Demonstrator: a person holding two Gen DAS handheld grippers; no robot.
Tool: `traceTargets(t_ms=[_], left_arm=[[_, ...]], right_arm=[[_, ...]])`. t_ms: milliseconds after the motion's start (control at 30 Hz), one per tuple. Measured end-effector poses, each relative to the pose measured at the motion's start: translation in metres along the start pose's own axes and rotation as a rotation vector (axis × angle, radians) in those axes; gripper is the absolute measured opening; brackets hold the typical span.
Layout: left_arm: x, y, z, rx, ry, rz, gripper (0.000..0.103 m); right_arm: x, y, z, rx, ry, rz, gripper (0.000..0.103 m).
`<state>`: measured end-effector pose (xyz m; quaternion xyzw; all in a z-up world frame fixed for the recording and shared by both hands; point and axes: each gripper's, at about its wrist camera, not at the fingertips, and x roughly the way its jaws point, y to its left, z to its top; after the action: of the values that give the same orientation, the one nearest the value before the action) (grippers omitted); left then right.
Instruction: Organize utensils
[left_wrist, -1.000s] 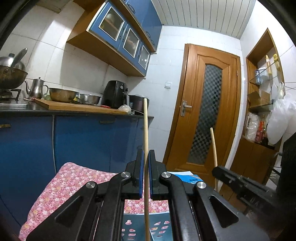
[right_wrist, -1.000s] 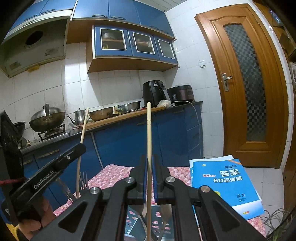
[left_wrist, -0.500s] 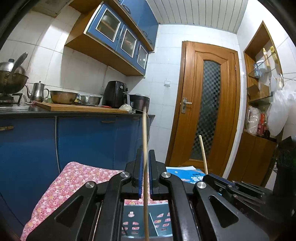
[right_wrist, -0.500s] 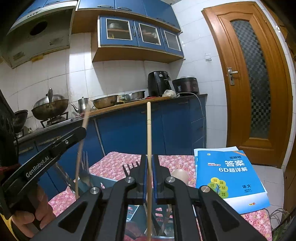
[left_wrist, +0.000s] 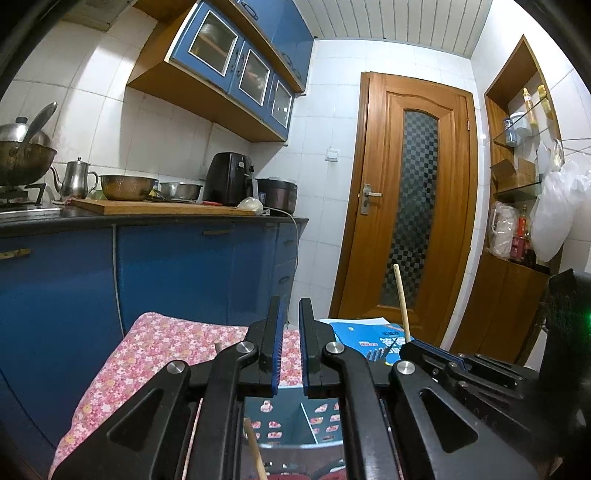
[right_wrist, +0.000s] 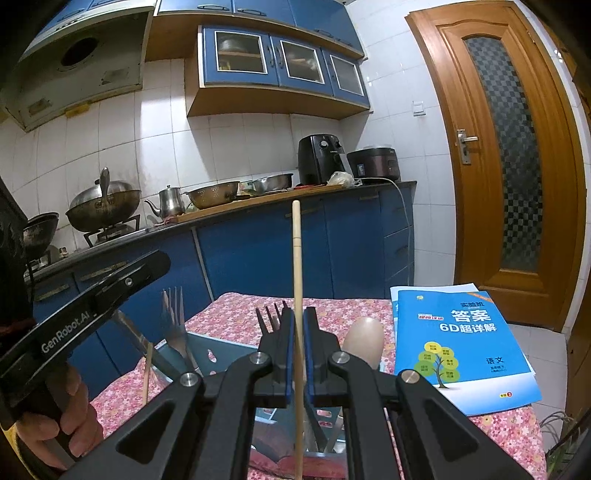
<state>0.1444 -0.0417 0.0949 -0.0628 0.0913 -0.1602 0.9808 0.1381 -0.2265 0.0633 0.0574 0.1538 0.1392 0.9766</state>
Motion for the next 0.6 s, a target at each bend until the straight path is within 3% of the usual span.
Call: traceTargets(t_ms=[67, 100, 600], left_arm=[[-0.004, 0.002, 0.001, -0.010, 0.010, -0.005, 0.019], [-0.006, 0.002, 0.001, -0.012, 0.011, -0.004, 0.020], [-0.042, 0.003, 0.000, -0.002, 0.092, 0.019, 0.021]], right_arm=[[0.000, 0.000, 0.001, 0.004, -0.007, -0.005, 0.007], [-0.001, -0.001, 0.002, 0.006, -0.015, -0.008, 0.007], [0.006, -0.002, 0.020, -0.050, -0.142, -0.082, 0.007]])
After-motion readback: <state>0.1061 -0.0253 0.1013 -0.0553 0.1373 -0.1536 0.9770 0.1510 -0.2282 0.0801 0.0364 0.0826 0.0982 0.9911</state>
